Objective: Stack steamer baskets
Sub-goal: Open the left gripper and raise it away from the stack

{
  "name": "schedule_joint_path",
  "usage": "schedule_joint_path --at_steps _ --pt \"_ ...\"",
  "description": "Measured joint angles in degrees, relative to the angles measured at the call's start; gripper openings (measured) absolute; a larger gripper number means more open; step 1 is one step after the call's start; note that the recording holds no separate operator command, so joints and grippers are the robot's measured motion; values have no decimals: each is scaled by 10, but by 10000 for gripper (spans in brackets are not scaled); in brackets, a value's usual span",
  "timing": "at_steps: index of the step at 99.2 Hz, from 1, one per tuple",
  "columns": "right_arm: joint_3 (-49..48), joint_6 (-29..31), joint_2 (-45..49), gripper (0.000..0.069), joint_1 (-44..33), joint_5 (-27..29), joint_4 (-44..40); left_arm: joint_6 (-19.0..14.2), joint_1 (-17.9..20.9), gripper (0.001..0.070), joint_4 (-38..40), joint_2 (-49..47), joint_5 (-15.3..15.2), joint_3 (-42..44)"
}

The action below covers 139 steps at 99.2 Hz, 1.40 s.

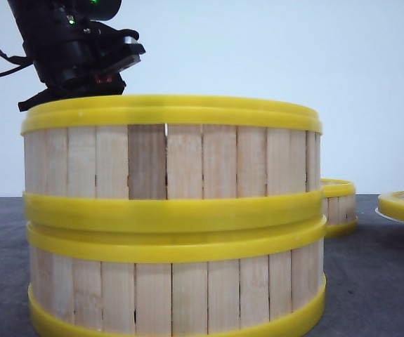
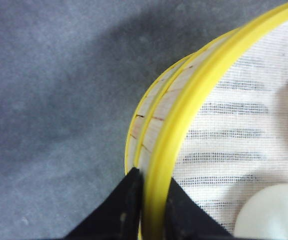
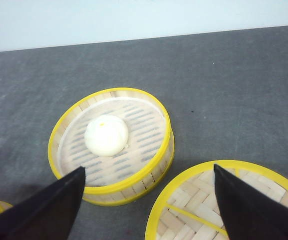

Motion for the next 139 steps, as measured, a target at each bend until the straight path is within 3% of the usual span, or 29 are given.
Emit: schedule_joint_path --at_steps 53,77,103,116,139 --pt "0 0 0 504 0 0 -3 -4 0 26 -2 0 2 0" --pt "0 0 0 504 0 0 -3 -9 0 171 -5 0 7 0" --pt "0 0 3 504 0 -1 -3 -13 4 193 7 -5 7 0" --pt "0 0 22 504 0 -16 -2 -24 22 199 40 -60 -2 -2" --pt "2 0 96 504 0 -50 -3 -54 71 201 148 -245 -8 -2"
